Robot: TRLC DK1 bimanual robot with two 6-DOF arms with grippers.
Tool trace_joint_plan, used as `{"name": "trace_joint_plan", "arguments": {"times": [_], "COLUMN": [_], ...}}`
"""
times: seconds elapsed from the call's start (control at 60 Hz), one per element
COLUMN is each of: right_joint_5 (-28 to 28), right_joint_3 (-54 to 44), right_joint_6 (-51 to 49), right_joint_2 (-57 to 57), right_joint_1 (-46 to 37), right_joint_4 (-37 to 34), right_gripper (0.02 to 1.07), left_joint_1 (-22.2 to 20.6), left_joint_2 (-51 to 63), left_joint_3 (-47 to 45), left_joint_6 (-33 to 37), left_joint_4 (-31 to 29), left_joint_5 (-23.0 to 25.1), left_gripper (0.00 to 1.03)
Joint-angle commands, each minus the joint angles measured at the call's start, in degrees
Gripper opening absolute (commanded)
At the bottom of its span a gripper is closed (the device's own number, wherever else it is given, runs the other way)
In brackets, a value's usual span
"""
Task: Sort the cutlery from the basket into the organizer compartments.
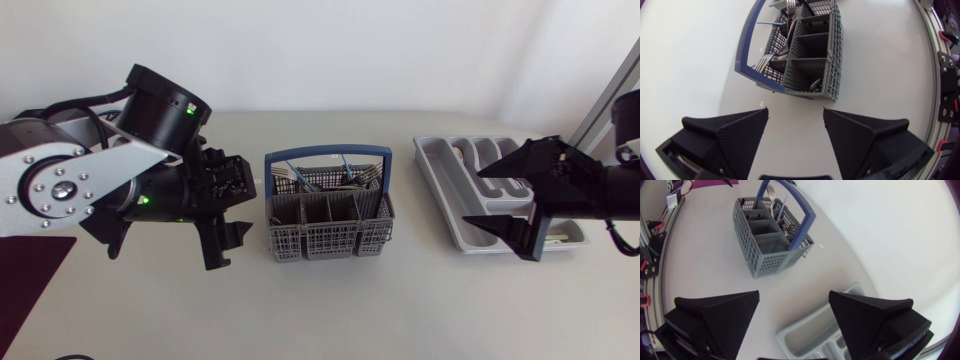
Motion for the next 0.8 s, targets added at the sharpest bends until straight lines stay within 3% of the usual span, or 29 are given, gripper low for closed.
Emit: {"name": "trace_joint_plan", "arguments": {"times": [0.0,0.283,0.533,0.783], "right_joint_5": [2.8,11.5,13.5,15.5], "right_joint_3": [1.4,8.8,17.7,25.8], "right_joint_6": [10.4,27.9,38.2,46.2], "right_joint_2": [0.5,6.8,16.0,25.4], "right_joint_1": [6.9,25.8,34.5,41.1], "right_joint_4": [-0.1,0.1,-1.7,-2.0], "right_gripper": [1.02,0.99,0.97,0.97], "left_joint_1": [1.5,7.3,9.2,12.4], "left_joint_2": [-1.7,-2.2,-1.9,0.5], "left_joint_3": [-3.3,-6.2,-6.6,-8.0], "left_joint_6": [-0.7,-2.9,-8.3,-8.6], "left_joint_4": [2.0,5.4,5.6,6.7], "left_joint_5": [1.3,7.9,14.8,23.6], "left_gripper": [0.76,0.76,0.76,0.76]}}
